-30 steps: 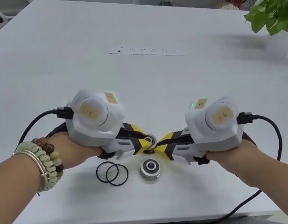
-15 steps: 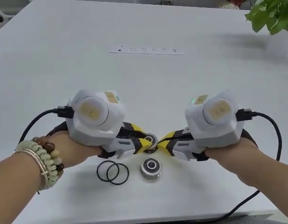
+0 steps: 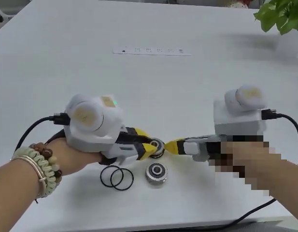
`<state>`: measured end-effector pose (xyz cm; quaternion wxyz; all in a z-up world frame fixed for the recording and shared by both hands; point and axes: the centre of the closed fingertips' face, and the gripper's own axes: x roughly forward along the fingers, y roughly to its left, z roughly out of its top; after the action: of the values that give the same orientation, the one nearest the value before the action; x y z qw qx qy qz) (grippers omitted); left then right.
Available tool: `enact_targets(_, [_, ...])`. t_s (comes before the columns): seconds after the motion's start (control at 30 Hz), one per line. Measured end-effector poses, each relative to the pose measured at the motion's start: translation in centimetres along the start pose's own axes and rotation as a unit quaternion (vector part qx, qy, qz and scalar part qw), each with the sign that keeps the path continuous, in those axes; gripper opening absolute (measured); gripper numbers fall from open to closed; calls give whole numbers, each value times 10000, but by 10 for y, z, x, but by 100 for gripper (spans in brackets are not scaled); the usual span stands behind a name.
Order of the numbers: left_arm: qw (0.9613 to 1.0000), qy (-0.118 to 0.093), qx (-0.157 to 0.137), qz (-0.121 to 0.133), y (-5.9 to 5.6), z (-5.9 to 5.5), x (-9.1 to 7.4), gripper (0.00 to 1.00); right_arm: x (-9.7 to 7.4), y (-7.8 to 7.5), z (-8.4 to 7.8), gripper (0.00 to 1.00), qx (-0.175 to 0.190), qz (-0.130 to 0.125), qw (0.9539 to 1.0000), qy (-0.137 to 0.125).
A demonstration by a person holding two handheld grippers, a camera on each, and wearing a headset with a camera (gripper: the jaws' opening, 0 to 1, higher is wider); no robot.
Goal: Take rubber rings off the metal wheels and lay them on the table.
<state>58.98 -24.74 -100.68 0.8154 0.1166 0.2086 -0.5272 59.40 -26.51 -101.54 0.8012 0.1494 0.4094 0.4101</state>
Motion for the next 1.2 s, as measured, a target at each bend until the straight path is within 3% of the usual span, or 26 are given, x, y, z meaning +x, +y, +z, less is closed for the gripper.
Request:
enact_targets(0.17, [9999, -122, -9, -38, -1, 1, 0, 14, 0, 3, -4, 0, 191, -1, 9998, -16])
enact_targets(0.43, [9999, -136, 56, -28, 0, 1, 0, 13, 0, 12, -2, 0, 416, 35, 9991, -124])
enact_targets(1.2, [9998, -164, 81, 33, 2, 1, -1, 13, 2, 19, 1, 0, 276, 50, 9995, -138])
